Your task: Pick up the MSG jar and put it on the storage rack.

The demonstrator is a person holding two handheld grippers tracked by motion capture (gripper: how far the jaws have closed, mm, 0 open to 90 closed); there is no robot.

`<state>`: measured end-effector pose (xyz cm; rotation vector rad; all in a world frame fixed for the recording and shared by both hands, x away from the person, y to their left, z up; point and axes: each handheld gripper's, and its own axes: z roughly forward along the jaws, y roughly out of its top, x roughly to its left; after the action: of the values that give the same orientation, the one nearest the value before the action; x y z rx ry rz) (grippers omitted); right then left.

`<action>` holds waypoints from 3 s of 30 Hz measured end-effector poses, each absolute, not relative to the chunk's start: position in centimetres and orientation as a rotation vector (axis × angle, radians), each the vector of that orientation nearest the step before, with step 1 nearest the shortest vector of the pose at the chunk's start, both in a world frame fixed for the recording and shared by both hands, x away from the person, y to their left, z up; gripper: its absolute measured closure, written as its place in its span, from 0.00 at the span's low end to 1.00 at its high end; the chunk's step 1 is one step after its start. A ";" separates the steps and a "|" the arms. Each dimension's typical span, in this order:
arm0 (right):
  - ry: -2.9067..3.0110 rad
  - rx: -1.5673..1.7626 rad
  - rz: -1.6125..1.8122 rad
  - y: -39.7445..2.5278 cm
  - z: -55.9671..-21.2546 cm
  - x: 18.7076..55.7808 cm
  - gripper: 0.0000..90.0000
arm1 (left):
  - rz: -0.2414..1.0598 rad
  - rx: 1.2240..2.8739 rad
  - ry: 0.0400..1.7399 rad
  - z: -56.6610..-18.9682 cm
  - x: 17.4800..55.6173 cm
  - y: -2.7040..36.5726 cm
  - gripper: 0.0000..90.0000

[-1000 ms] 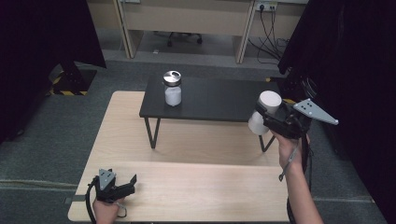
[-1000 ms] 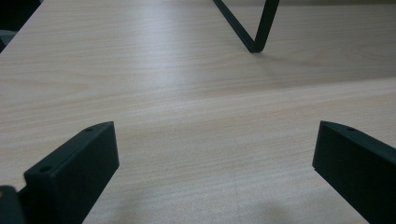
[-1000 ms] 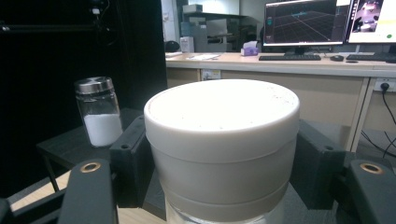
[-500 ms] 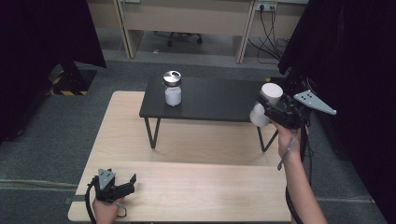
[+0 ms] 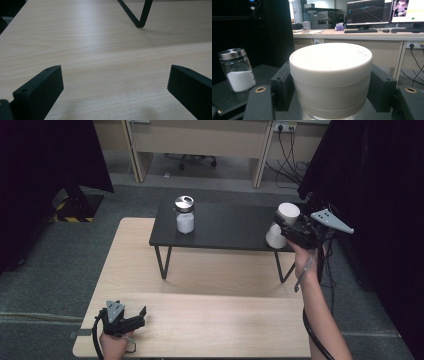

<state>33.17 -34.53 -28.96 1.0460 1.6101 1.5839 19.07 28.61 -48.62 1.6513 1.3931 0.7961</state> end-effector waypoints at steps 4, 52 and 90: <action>1.613 1.046 1.575 -34.6 -28.9 33.8 0.37 | 0.801 1.647 1.398 -48.6 19.0 28.5 0.00; 1.551 1.079 1.597 -34.3 -29.7 35.9 0.19 | 0.807 1.633 1.403 -48.7 18.9 28.5 0.00; 1.403 1.113 1.403 -32.9 -36.6 27.2 0.00 | 0.800 1.624 1.400 -48.8 18.7 28.6 0.00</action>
<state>27.17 -32.90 -36.65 1.1134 1.4031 1.4034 18.68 28.63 -48.77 1.6238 1.3999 0.7997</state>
